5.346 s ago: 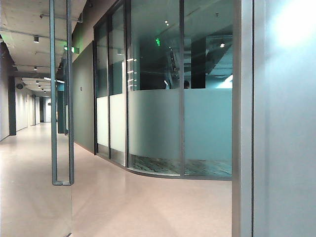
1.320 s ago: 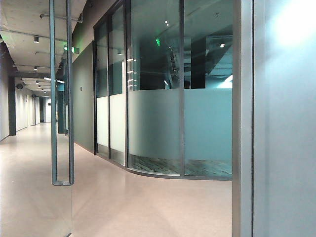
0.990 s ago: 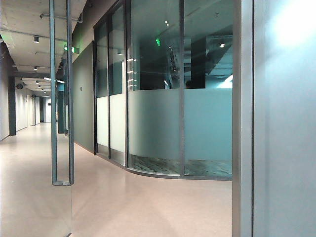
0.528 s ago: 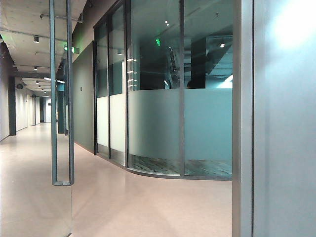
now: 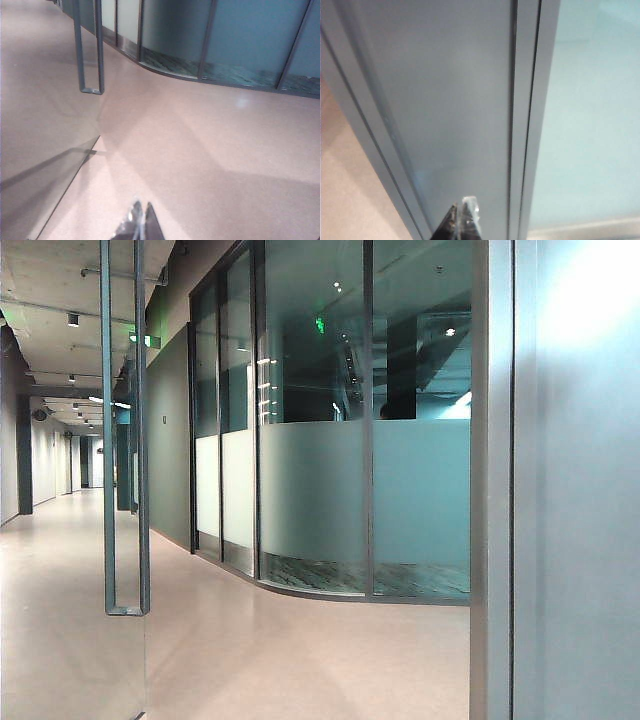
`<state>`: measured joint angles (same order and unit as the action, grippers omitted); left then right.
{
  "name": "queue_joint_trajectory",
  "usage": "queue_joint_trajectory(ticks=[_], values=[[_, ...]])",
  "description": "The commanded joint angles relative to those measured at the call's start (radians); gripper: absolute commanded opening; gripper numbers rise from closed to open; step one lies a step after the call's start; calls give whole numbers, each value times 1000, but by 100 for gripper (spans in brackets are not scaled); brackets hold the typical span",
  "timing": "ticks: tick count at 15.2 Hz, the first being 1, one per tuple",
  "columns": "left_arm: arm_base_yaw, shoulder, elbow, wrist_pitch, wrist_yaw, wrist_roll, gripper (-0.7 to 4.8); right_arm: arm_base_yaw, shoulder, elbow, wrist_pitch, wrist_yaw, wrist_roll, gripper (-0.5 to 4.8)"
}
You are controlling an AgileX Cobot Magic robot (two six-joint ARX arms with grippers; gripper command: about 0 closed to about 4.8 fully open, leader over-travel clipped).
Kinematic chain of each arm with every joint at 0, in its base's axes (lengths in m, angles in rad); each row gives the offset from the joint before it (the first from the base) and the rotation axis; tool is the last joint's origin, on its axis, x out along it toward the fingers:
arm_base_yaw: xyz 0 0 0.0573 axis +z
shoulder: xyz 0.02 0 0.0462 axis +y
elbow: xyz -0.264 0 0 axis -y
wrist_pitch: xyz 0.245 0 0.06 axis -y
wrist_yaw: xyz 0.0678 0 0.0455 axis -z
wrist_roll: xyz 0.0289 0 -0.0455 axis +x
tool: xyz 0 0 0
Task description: Raise the arm to find the leftmost switch on the wall and turn on the lights.
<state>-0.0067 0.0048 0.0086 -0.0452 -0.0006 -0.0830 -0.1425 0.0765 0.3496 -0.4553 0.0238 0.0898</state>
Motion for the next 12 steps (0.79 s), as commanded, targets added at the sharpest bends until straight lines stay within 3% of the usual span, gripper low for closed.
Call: queue_joint_trajectory(ticks=[1, 6, 12], values=[[2, -1, 0, 8, 4, -2, -5, 2, -9, -137, 267, -1, 15, -1], [2, -1, 0, 8, 4, -2, -5, 56, -74, -309, 470, -3, 16, -1], [2, -1, 0, 6, 4, -2, -5, 78, -74, -343, 486, -1, 16, -1]])
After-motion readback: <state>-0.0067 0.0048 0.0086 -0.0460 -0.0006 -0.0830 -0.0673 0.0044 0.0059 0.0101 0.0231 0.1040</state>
